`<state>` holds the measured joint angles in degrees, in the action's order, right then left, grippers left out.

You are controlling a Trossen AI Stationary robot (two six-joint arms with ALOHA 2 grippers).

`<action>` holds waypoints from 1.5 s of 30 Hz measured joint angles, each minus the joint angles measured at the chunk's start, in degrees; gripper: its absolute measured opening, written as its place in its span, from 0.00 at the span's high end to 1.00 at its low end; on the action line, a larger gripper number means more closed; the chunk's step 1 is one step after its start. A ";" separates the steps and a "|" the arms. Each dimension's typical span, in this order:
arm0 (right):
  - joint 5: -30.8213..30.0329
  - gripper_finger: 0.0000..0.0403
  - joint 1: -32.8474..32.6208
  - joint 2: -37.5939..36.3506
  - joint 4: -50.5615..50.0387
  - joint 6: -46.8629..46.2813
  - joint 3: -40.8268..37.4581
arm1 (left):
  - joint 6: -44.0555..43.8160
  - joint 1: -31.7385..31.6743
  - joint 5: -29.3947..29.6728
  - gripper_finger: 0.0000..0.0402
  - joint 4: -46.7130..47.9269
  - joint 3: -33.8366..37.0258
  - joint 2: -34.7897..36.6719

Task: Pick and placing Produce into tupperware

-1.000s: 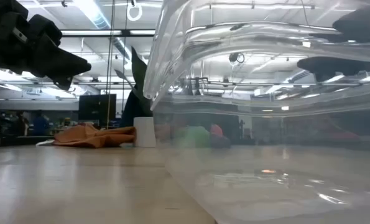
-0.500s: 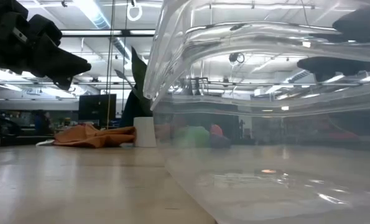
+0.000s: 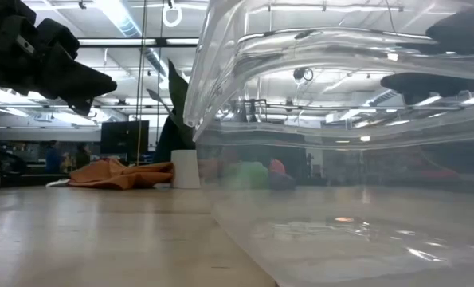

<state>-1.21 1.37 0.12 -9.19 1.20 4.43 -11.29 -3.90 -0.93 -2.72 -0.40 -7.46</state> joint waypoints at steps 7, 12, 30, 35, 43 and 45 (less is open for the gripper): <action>0.01 1.00 0.00 0.00 0.00 0.01 0.00 | -0.02 0.00 0.02 0.80 0.00 0.02 0.00; 0.00 1.00 -0.02 0.00 0.00 -0.01 -0.01 | 0.00 0.01 0.02 0.79 0.00 0.01 0.00; 0.01 1.00 -0.02 0.00 0.00 0.01 -0.01 | -0.03 0.01 0.01 0.79 0.00 0.00 -0.02; 0.01 1.00 -0.02 0.00 0.01 0.01 0.00 | 0.00 0.01 0.01 0.78 0.00 0.01 0.00; 0.02 1.00 -0.01 0.00 0.00 -0.01 0.01 | 0.00 0.00 0.02 0.78 0.00 0.01 -0.01; 0.02 1.00 -0.02 0.00 0.00 -0.01 -0.01 | -0.03 0.01 0.02 0.79 0.00 0.02 -0.01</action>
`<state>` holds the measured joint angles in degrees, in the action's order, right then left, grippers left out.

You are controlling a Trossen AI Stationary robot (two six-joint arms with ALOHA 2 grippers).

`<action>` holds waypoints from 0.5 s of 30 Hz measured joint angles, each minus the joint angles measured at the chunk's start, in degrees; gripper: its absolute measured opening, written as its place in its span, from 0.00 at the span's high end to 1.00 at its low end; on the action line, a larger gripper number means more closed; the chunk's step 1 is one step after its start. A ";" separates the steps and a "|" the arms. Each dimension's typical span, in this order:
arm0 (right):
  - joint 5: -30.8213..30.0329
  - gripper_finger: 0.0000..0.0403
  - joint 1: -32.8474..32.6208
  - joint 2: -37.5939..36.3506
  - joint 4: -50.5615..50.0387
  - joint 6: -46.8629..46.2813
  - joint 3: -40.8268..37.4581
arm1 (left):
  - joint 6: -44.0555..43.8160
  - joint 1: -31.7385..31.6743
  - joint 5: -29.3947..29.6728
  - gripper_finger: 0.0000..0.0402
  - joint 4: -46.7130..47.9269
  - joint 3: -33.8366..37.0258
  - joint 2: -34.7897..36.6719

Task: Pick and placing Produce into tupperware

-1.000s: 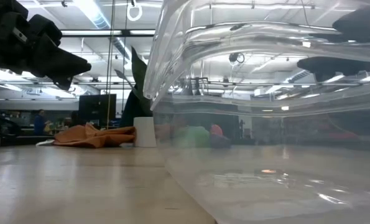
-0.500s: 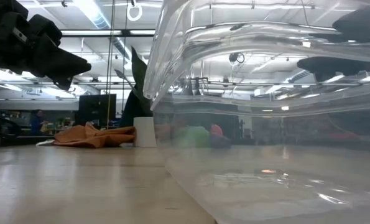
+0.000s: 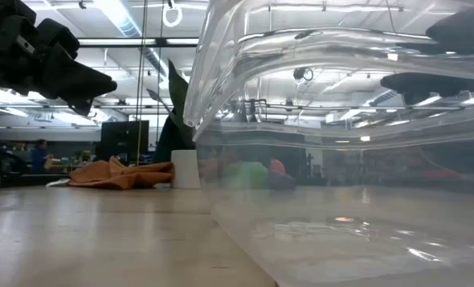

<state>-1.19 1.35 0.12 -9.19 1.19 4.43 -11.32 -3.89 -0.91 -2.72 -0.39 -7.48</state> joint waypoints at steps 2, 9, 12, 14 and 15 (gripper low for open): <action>-0.02 1.00 0.00 0.00 0.00 0.02 0.00 | 0.02 -0.01 0.00 0.80 0.00 0.01 0.00; 0.00 1.00 0.00 0.00 0.00 0.02 0.00 | 0.03 -0.01 -0.02 0.79 0.00 0.01 -0.01; -0.02 1.00 0.00 0.00 0.00 0.02 0.00 | 0.03 0.00 -0.01 0.78 0.00 0.01 0.00; 0.00 1.00 0.00 0.00 0.02 0.01 0.01 | -0.01 -0.01 0.00 0.78 0.00 -0.01 -0.01; -0.01 1.00 0.02 0.00 0.00 0.00 0.01 | 0.00 -0.01 0.00 0.78 0.00 -0.01 0.01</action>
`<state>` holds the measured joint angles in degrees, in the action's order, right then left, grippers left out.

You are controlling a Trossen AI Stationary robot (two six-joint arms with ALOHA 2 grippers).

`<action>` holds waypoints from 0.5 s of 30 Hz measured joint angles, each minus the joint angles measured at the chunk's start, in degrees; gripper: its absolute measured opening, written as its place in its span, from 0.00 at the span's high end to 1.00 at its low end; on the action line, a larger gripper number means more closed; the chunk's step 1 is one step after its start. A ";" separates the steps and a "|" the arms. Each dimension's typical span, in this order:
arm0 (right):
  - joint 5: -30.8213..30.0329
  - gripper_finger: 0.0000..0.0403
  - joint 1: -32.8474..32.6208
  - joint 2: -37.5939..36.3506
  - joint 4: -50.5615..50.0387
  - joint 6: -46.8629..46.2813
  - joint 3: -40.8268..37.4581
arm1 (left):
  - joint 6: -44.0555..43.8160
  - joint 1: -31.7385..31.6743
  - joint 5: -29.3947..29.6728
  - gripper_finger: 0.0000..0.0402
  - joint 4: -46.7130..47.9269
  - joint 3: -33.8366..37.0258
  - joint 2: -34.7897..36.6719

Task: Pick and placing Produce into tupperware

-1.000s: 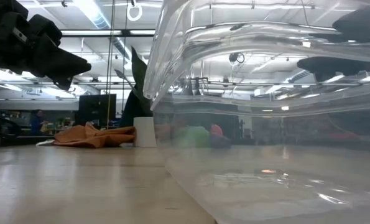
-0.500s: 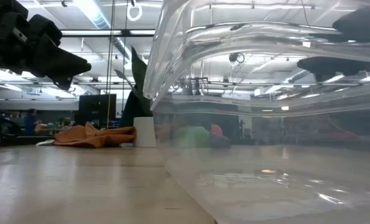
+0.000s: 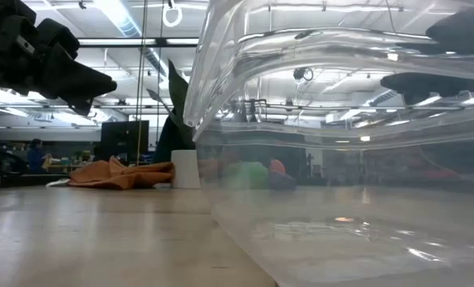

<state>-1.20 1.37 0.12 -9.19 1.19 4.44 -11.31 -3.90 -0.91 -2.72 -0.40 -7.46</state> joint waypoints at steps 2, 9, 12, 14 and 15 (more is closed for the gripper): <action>0.00 1.00 -0.02 0.00 0.01 0.01 -0.01 | 0.02 0.00 -0.02 0.77 0.00 0.00 0.00; 0.01 1.00 0.00 0.00 0.00 0.00 0.01 | 0.02 0.00 0.00 0.79 0.00 0.00 -0.02; -0.01 1.00 0.00 0.00 0.00 0.02 -0.01 | 0.01 0.01 -0.02 0.79 0.00 0.01 0.00; 0.00 1.00 -0.01 0.00 0.02 0.02 0.00 | 0.01 0.02 0.00 0.79 0.00 0.02 0.00; 0.00 1.00 -0.02 0.00 0.00 0.02 -0.01 | -0.01 0.02 -0.02 0.79 0.00 0.00 -0.01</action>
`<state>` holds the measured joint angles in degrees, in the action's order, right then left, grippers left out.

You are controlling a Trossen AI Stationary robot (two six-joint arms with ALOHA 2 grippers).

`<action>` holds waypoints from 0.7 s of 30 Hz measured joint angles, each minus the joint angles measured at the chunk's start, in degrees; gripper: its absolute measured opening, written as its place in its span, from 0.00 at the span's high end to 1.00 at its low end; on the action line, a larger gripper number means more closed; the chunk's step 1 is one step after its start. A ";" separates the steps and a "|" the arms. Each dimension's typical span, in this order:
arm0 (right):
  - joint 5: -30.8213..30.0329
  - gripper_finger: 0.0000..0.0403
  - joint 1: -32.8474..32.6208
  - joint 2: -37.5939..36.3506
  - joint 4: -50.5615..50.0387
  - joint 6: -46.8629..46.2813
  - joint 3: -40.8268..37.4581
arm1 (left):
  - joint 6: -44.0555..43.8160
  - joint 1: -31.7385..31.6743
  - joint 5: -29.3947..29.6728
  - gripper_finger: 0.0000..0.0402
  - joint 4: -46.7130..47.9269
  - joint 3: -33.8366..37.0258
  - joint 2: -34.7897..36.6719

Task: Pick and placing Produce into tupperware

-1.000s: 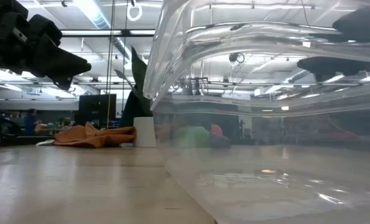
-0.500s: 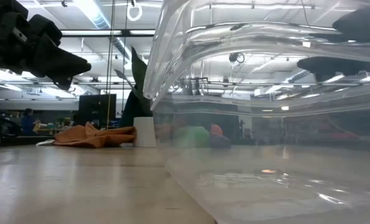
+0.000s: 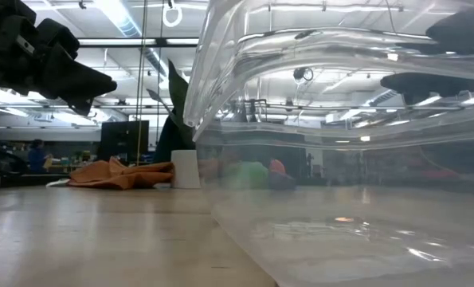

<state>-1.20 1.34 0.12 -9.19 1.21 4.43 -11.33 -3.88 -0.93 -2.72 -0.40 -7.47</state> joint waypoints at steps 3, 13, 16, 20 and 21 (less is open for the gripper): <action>-0.01 1.00 0.00 0.00 0.00 0.00 0.01 | 0.02 0.00 0.02 0.78 0.00 0.02 0.00; 0.01 1.00 0.02 0.00 0.00 -0.02 0.00 | 0.04 -0.02 0.02 0.80 0.00 0.02 -0.02; -0.01 1.00 0.02 0.00 0.00 0.00 0.00 | 0.02 -0.02 0.02 0.80 0.00 0.00 0.00; 0.00 1.00 0.00 0.00 0.00 0.00 0.00 | 0.03 -0.02 0.01 0.79 0.00 0.01 0.01; 0.01 1.00 0.02 0.00 0.00 0.00 0.00 | 0.04 -0.01 0.01 0.79 0.00 0.02 -0.02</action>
<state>-1.20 1.36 0.12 -9.19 1.21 4.43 -11.29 -3.89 -0.92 -2.72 -0.38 -7.49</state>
